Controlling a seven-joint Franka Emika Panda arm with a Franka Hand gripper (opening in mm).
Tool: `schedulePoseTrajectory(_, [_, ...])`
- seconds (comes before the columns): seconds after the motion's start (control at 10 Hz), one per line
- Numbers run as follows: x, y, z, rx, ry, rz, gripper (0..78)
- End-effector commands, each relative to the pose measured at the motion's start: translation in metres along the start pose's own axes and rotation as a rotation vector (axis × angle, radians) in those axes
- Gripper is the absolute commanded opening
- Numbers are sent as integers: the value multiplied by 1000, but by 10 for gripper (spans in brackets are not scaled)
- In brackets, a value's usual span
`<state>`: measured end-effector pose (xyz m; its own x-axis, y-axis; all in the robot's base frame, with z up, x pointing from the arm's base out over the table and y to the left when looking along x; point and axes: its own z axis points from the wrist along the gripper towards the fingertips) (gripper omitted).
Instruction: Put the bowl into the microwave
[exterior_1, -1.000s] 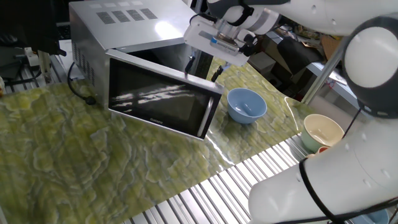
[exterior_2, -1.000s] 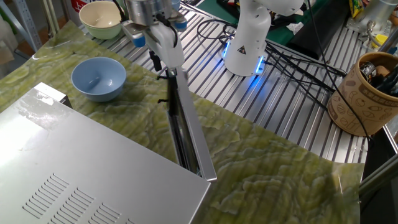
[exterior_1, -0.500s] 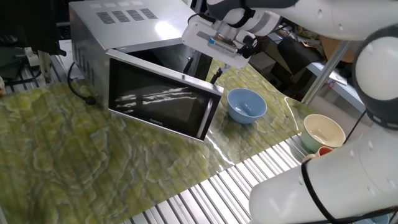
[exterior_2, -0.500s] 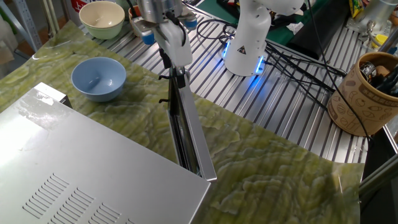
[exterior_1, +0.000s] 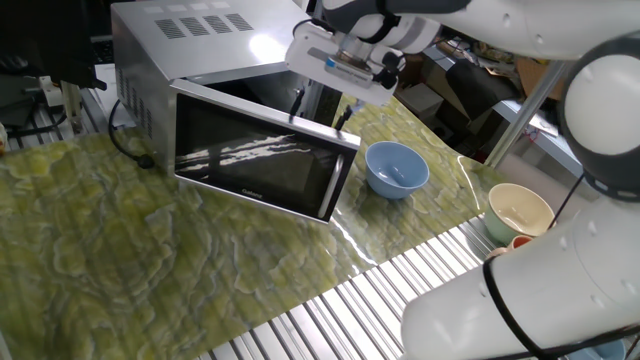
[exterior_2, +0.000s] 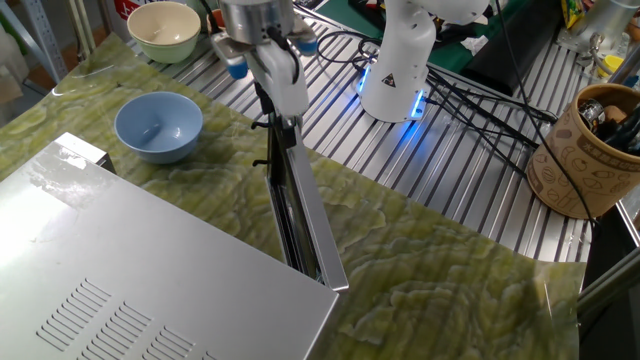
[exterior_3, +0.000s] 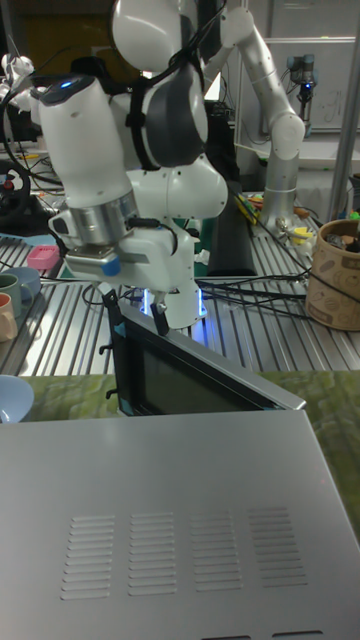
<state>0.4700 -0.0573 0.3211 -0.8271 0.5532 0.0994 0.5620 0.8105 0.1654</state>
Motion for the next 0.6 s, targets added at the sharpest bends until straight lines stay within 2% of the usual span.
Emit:
schedulePoseTrajectory(0.1, [-4, 5, -2, 64, 5, 32, 774])
schedulePoseTrajectory(0.2, [-4, 5, -2, 77, 2, 17, 774])
schedulePoseTrajectory(0.6, [-4, 5, -2, 96, -10, -47, 774])
